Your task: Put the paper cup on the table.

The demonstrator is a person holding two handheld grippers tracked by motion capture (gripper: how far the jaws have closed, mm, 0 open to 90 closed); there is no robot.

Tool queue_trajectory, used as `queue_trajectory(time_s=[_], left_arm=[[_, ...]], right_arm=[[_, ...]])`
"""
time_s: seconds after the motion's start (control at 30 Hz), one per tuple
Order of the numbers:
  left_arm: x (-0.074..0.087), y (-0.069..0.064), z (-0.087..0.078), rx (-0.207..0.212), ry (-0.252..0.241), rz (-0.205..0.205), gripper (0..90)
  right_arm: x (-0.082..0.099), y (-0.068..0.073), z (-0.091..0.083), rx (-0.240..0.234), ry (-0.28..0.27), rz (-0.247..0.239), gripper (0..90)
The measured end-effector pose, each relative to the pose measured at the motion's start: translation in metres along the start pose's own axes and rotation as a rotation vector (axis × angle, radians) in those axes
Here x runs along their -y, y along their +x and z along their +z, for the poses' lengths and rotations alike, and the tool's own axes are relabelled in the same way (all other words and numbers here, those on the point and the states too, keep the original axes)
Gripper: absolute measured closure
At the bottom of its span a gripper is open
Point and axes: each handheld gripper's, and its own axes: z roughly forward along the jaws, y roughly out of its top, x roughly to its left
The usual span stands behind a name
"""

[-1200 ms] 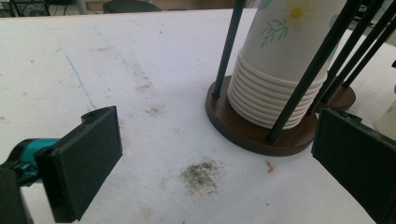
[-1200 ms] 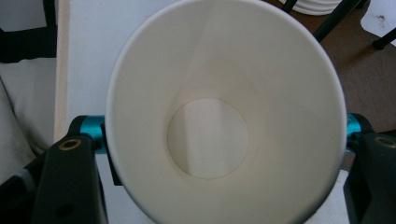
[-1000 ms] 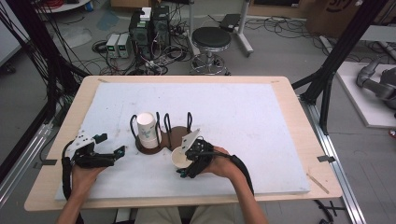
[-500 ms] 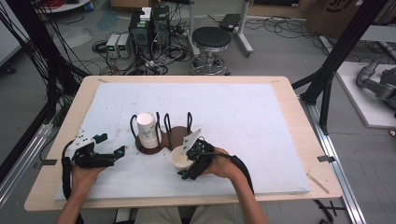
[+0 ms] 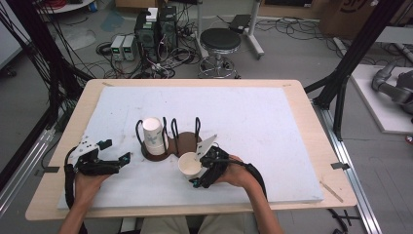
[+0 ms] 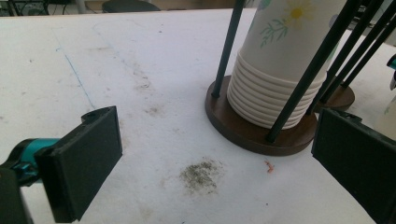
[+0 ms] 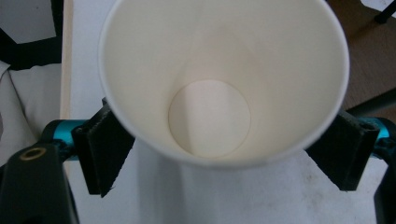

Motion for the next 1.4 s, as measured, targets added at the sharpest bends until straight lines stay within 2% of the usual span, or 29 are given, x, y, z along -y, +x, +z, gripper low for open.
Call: queue_trajectory(time_s=[0.27, 0.53, 0.93, 1.17, 1.3, 1.4], left_arm=[[0.0, -0.001, 0.0, 0.0, 0.0, 0.005, 1.8], [0.0, -0.001, 0.0, 0.001, 0.003, 0.01, 1.7], [0.0, -0.001, 0.0, 0.007, 0.0, 0.012, 1.8], [0.0, -0.001, 0.0, 0.006, 0.001, 0.014, 1.7], [0.0, -0.001, 0.0, 0.004, 0.0, 0.016, 1.7], [0.0, -0.002, 0.0, -0.002, 0.0, 0.019, 1.8]], right_arm=[[0.013, 0.0, -0.01, 0.019, -0.032, 0.029, 15.1], [0.029, -0.001, -0.015, 0.029, -0.087, 0.06, 15.1], [0.054, 0.001, -0.027, 0.075, -0.163, 0.149, 15.2], [0.066, 0.002, -0.033, 0.125, -0.207, 0.2, 15.3], [0.071, 0.003, -0.038, 0.166, -0.237, 0.226, 15.3], [0.077, 0.002, -0.042, 0.216, -0.269, 0.247, 15.3]])
